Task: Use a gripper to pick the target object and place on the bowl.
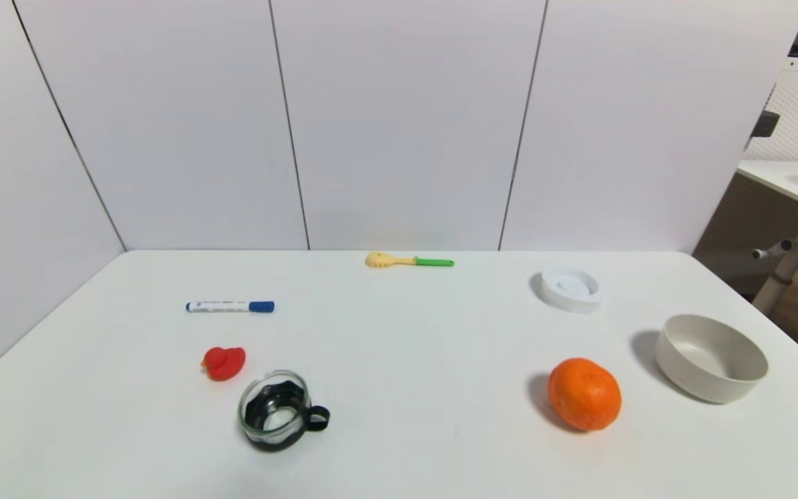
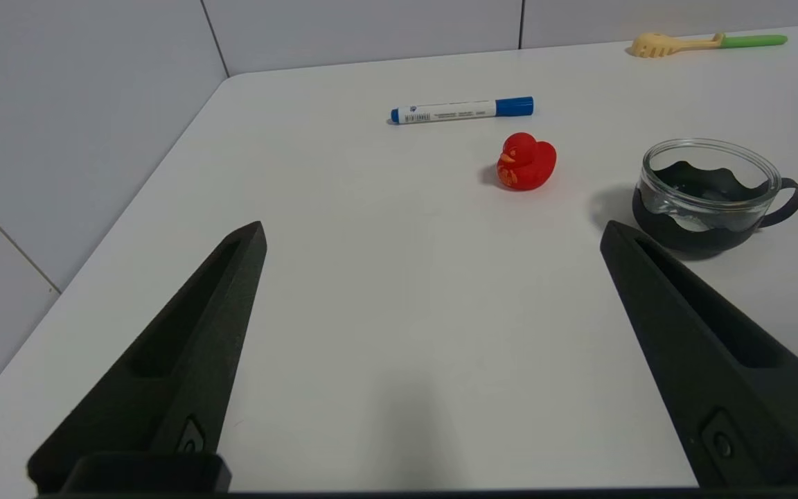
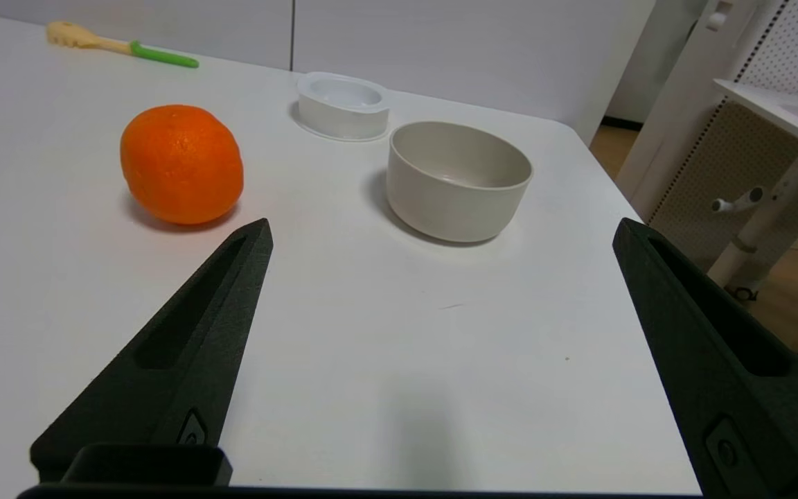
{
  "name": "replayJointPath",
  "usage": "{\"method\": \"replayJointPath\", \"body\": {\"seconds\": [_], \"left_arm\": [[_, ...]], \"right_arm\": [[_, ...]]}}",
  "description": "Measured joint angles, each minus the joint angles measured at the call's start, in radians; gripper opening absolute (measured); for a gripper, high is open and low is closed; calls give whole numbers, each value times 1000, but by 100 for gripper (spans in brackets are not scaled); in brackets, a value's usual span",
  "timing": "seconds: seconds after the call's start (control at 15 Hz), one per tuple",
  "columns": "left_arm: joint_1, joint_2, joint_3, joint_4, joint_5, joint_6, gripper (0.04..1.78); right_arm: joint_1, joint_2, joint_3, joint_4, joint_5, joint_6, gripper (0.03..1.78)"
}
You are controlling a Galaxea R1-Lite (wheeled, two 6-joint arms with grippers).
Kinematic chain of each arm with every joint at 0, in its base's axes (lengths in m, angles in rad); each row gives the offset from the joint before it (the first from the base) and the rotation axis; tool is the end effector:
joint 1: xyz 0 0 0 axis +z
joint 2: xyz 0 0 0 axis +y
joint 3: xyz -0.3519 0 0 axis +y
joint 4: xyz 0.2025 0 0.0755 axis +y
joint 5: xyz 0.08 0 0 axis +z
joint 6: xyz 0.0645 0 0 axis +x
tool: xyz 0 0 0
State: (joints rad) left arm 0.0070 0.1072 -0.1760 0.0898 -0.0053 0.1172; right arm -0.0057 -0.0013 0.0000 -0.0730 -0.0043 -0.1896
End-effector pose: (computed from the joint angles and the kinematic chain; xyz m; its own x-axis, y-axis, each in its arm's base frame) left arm -0.0086 -0.0004 0.1239 0.9998 0.0017 -0.0210 0.0008 0.9932 0.1168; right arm -0.0054 -0.0002 0.0860 0.9972 -0.0100 0.0742 0.0238 0.9820 -0.1876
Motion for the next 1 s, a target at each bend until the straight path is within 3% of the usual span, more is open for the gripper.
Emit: {"method": "replayJointPath", "body": {"seconds": [0.67,1.0], "left_arm": [[0,0,0,0,0,0,171],[0,0,0,0,0,0,171]], "right_arm": [[0,15,-11,20,-7,-2,170],[0,217,-200,76,-11,-1,170]]}}
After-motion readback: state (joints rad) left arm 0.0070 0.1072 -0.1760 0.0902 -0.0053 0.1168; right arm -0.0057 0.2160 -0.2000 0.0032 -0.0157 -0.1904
